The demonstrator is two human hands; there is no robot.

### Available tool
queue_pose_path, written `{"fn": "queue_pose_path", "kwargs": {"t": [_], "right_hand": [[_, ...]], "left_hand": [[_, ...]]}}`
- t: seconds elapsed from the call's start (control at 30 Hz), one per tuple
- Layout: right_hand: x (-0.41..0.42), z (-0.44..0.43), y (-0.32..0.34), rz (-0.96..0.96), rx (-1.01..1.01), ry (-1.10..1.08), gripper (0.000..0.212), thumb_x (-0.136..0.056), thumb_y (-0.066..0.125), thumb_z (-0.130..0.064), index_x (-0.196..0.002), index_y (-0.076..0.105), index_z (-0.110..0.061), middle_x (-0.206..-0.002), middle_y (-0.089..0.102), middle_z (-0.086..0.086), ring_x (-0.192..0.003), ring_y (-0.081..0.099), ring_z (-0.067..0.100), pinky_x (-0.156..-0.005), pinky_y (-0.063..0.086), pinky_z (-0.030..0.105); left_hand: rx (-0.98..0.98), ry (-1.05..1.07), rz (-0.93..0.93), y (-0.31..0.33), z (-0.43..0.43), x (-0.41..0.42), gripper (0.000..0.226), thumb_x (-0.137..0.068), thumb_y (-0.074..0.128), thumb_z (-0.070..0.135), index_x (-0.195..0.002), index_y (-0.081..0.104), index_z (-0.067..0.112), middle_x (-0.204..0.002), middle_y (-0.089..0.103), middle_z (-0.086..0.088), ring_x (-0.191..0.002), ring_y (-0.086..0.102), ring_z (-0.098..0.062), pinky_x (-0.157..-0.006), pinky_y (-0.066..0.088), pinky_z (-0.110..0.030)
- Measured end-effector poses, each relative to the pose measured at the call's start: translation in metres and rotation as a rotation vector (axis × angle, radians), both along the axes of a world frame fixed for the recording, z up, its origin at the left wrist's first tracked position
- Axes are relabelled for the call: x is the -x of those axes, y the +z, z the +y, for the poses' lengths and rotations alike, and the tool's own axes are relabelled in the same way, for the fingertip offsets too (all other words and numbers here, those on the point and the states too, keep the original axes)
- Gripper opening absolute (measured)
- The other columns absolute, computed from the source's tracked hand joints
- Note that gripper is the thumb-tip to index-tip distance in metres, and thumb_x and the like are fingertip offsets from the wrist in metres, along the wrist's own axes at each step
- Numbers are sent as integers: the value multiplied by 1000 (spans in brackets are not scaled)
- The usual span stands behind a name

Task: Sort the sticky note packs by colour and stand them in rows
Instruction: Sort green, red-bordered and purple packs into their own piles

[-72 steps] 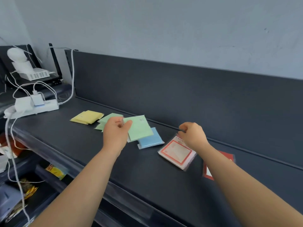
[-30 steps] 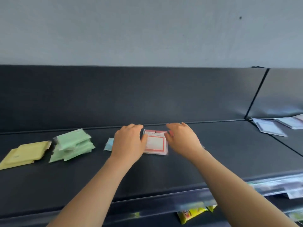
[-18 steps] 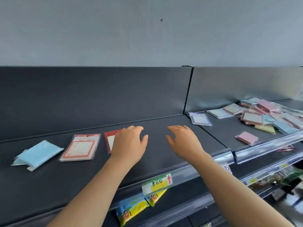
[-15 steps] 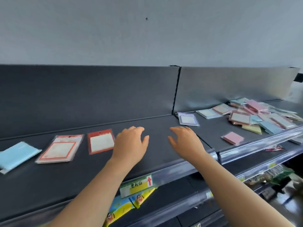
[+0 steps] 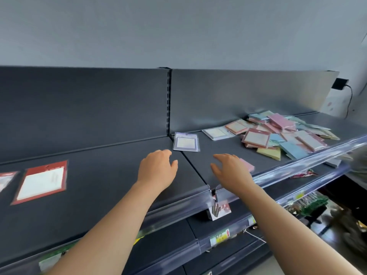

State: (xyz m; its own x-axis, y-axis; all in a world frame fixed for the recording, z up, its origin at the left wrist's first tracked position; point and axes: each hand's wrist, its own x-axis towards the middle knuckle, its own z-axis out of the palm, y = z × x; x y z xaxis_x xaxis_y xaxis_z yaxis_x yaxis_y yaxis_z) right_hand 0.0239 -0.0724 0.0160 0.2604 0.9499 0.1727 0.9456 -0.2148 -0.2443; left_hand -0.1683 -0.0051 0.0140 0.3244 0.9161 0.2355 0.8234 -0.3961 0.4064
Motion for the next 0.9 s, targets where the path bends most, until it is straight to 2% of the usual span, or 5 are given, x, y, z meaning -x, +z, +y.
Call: {"fn": "queue_pose_path", "kwargs": {"t": [0.17,0.33,0.57,0.8,0.9], "right_hand": [[-35,37,2,38,22,-19,45,-99,45,-30,-140,47,-13,-143,50,6,-130,45,25,-110,30,34],[-67,72,4,23,8,-74,37,-96,47,-28,-124,59,-7,-128,61,12,-118,53,33,-98,42,39],[-113,119,3,78,36,-91,38,-96,49,-34,-119,59,-6,-123,62,13,-111,58,32,-86,48,38],[-140,175,-14,120,118,-60,67,-84,56,-59,-120,52,-3,-117,60,12,-107,56,32,-82,44,37],[-145,190,-24,108,133,-54,64,-80,56,-59,-113,54,-4,-112,63,11,-106,56,32,-80,44,35]], "left_hand": [[32,21,25,-6,42,-33,34,-97,48,37,-116,59,12,-112,61,-5,-102,58,-25,-80,47,-35],[84,25,67,-5,80,-67,29,-96,48,38,-102,55,11,-109,58,-8,-100,53,-29,-79,46,-37],[262,140,110,-12,117,-103,69,-81,61,59,-130,46,14,-129,50,-10,-121,45,-31,-92,42,-37],[351,289,66,-18,132,-122,83,-62,79,59,-124,48,13,-123,50,-8,-115,44,-29,-85,42,-31],[427,353,8,-20,134,-124,91,-55,83,60,-127,50,16,-126,46,-10,-115,46,-27,-90,46,-33]]}}
